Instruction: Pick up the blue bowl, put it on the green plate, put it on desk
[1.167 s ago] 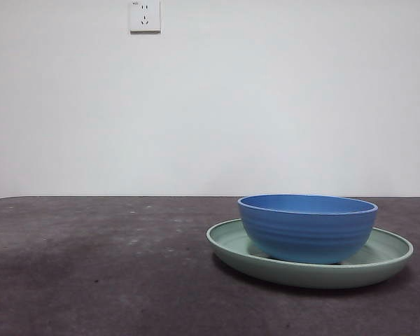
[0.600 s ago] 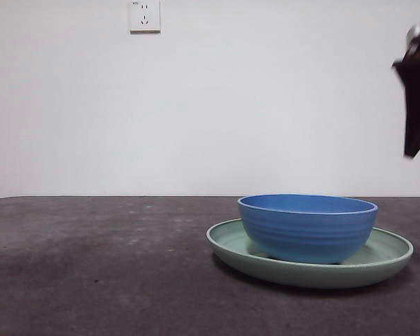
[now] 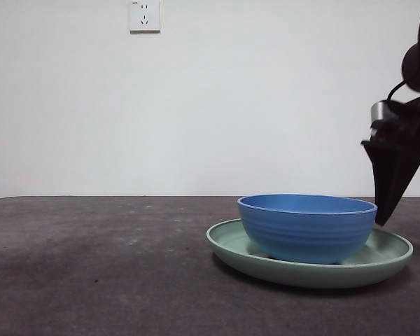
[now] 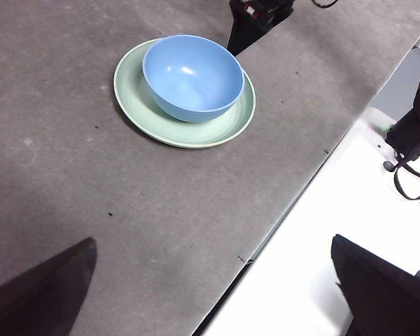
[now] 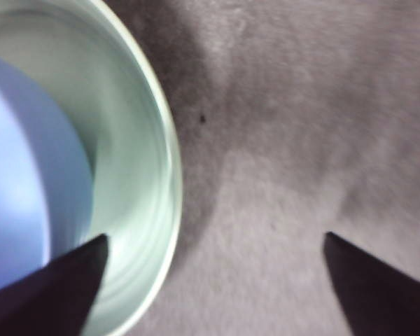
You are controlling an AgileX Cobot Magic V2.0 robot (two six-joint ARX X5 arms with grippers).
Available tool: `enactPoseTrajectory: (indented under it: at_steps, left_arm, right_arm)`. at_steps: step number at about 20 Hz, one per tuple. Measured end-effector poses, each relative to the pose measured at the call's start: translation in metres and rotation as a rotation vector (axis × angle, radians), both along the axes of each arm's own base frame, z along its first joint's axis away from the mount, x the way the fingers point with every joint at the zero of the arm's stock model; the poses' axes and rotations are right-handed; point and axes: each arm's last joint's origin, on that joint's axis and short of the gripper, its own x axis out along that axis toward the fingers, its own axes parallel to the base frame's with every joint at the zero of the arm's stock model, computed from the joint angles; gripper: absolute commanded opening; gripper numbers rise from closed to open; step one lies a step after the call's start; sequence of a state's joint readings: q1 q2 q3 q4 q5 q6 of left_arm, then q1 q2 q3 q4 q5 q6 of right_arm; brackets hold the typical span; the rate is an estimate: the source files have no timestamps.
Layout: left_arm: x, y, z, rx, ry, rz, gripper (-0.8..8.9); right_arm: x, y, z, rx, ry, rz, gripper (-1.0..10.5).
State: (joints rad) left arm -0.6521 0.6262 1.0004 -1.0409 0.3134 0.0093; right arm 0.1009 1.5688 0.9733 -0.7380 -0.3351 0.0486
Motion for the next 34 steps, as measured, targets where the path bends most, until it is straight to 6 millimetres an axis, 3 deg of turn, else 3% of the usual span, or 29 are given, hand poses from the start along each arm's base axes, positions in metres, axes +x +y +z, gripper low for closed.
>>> enactPoseTrajectory:
  at_steps: [9, 21, 30, 34]
  left_arm:
    - [0.0, 0.0, 0.0, 0.002, 0.003, 0.0, 5.6]
    - [-0.001, 0.001, -0.002, 0.015, 0.022, 0.001, 5.6]
    - [-0.004, 0.003, -0.006, 0.038, 0.078, 0.014, 5.6]
    - [-0.004, 0.003, -0.006, 0.037, 0.079, 0.016, 5.6]
  right_arm:
    - [0.012, 0.019, -0.016, 0.006, -0.029, 0.052, 2.7]
    - [0.015, 0.021, -0.024, 0.04, -0.009, 0.061, 0.2]
    - [0.018, 0.022, -0.022, 0.066, 0.007, 0.034, 0.2]
    - [0.028, 0.025, -0.002, 0.093, 0.003, 0.042, 0.2]
